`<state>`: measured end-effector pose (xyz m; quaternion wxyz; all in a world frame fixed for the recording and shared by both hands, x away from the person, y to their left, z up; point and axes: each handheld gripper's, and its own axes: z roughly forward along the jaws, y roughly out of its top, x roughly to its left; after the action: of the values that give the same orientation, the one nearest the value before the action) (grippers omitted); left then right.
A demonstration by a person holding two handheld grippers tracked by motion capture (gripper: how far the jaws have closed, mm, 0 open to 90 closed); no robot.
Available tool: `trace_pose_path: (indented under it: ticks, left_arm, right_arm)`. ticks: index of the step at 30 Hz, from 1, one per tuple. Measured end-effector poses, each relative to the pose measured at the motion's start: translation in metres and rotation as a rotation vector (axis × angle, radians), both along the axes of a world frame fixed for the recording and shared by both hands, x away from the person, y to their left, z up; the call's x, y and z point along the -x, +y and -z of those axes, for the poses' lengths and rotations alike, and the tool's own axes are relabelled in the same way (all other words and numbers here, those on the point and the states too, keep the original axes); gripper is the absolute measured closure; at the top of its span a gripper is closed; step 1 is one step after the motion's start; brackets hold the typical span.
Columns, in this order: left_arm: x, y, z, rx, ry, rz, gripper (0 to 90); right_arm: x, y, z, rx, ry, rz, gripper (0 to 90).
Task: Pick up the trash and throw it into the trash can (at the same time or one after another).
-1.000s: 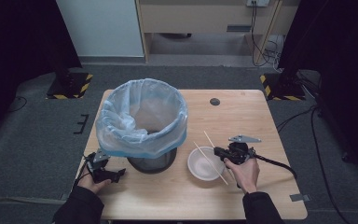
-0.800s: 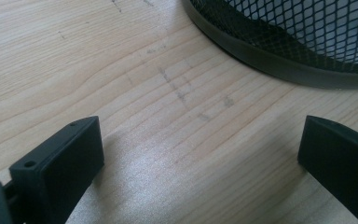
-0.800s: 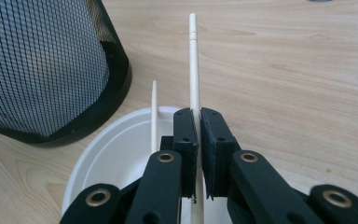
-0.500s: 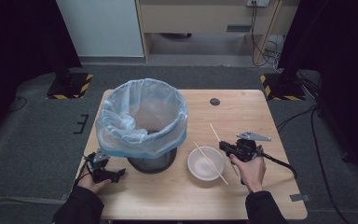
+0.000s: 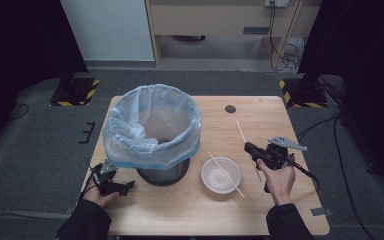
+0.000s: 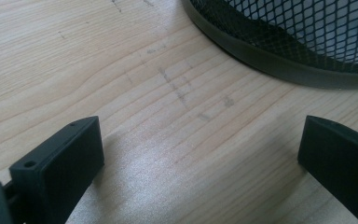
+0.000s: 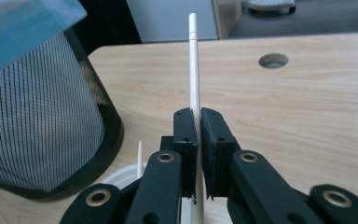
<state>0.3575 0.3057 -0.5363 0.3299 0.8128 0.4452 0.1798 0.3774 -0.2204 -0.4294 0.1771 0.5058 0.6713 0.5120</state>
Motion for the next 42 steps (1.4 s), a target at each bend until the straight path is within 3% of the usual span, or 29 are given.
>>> trace_pose_path:
  ticks: [20,38,42]
  left_arm:
    - [0.0,0.0,0.0,0.0,0.001,0.002,0.0]
    - [0.0,0.0,0.0,-0.001,0.0,0.003,0.0]
    - [0.0,0.0,0.0,0.0,0.0,0.003,0.0]
  right_arm:
    - [0.006,-0.013,-0.035,-0.083,-0.144,0.026,85.7]
    - [0.006,-0.014,-0.083,-0.208,-0.301,0.021,85.7]
    - [0.002,-0.009,-0.094,-0.21,-0.32,0.016,85.8]
